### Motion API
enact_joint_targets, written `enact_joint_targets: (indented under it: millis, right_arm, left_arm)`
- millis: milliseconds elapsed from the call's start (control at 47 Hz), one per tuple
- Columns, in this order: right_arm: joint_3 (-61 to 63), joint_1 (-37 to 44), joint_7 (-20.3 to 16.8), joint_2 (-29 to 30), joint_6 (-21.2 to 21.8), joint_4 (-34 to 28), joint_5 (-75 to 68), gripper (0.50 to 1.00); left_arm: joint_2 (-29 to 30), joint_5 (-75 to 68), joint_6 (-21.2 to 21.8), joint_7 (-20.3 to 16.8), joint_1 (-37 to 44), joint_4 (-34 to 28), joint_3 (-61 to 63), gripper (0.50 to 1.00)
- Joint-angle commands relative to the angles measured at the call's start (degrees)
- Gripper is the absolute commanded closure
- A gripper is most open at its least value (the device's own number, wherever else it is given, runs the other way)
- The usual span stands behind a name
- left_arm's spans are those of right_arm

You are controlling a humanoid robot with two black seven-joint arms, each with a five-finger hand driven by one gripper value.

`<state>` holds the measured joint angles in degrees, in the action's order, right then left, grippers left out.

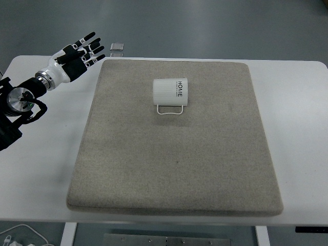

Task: Flip white cup upright
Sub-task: 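Raise the left hand and open its fingers above the pad edge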

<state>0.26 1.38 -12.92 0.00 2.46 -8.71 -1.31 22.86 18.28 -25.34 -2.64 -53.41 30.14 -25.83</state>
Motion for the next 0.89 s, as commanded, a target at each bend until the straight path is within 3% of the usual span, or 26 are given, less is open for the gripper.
enact_joint_targets:
  millis: [0,872]
  right_arm:
    - [0.0,-0.06,0.0,0.0,0.0,0.01,0.0,0.57]
    - [0.0,0.02,0.0,0.0,0.0,0.01,0.0,0.57]
  left_arm:
    - [-0.01,-0.08,0.03,0.0,-0.03,0.0,0.17,0.504]
    - [0.17,-5.78,0.38,0.18,-3.8,0.35,2.9,0.506]
